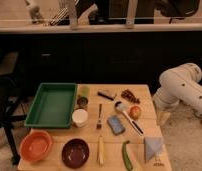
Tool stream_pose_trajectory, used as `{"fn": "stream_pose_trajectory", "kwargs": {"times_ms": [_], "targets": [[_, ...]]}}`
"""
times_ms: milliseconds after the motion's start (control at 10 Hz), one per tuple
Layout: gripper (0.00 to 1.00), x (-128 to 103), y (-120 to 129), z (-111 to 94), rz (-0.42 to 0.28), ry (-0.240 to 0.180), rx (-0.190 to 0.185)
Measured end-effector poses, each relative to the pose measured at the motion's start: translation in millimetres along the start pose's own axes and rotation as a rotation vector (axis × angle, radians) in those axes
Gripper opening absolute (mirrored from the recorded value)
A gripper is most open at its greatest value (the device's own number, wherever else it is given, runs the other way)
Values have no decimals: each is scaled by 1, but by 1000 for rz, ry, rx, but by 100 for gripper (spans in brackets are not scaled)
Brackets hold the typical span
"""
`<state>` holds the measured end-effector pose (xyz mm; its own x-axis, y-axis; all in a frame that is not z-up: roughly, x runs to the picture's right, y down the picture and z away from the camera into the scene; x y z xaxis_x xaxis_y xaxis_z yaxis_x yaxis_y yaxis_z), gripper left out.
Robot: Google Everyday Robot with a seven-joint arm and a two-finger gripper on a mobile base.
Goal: Wipe red bowl with sponge
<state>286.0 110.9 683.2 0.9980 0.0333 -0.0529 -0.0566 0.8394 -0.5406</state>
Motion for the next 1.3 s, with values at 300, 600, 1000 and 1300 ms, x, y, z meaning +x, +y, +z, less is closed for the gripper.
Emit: {"fn": "stream_pose_trajectory", "kwargs": {"times_ms": [300, 600, 1000, 1300], "targets": [[80, 2, 0, -7, 56, -17, 16], [80, -26, 4, -22, 190, -52, 18], [80, -79, 14, -19, 314, -94, -11], [80, -103, 20, 17, 389, -71, -44]]}}
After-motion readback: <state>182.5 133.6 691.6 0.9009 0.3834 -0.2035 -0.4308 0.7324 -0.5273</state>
